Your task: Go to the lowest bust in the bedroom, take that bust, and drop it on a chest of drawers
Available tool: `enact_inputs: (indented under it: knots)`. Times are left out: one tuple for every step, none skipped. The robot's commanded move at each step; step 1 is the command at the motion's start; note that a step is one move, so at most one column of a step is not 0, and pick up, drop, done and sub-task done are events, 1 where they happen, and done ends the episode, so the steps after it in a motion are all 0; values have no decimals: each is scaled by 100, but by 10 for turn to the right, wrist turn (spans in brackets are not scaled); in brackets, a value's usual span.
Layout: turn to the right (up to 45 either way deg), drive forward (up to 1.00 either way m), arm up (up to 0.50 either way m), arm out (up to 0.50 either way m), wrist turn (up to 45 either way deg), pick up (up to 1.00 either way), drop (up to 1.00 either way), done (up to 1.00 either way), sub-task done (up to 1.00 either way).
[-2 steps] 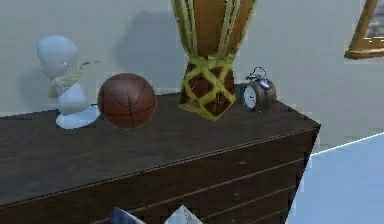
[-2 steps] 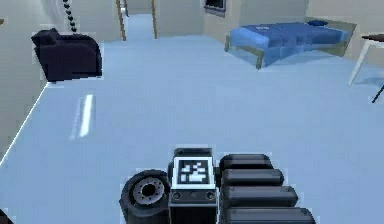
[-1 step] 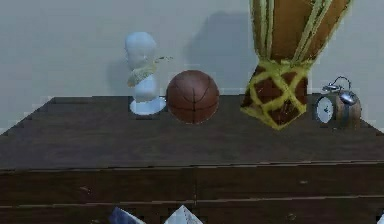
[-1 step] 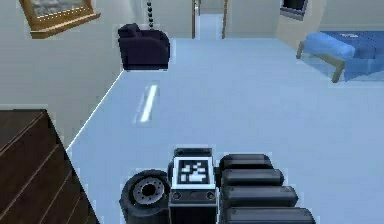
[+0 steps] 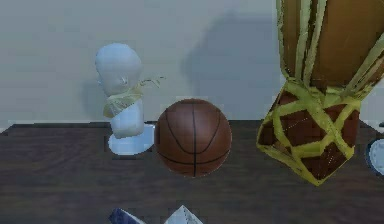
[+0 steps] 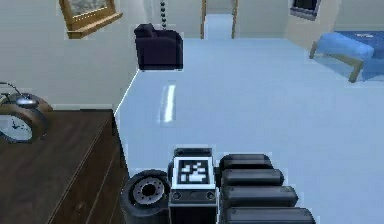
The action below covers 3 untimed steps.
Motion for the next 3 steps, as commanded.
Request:
enact_inputs:
  knots:
    - [90, 0, 0, 0, 0, 0, 0, 0, 0]
    - [-30, 0, 0, 0, 0, 0, 0, 0, 0]
    - [30, 0, 0, 0, 0, 0, 0, 0, 0]
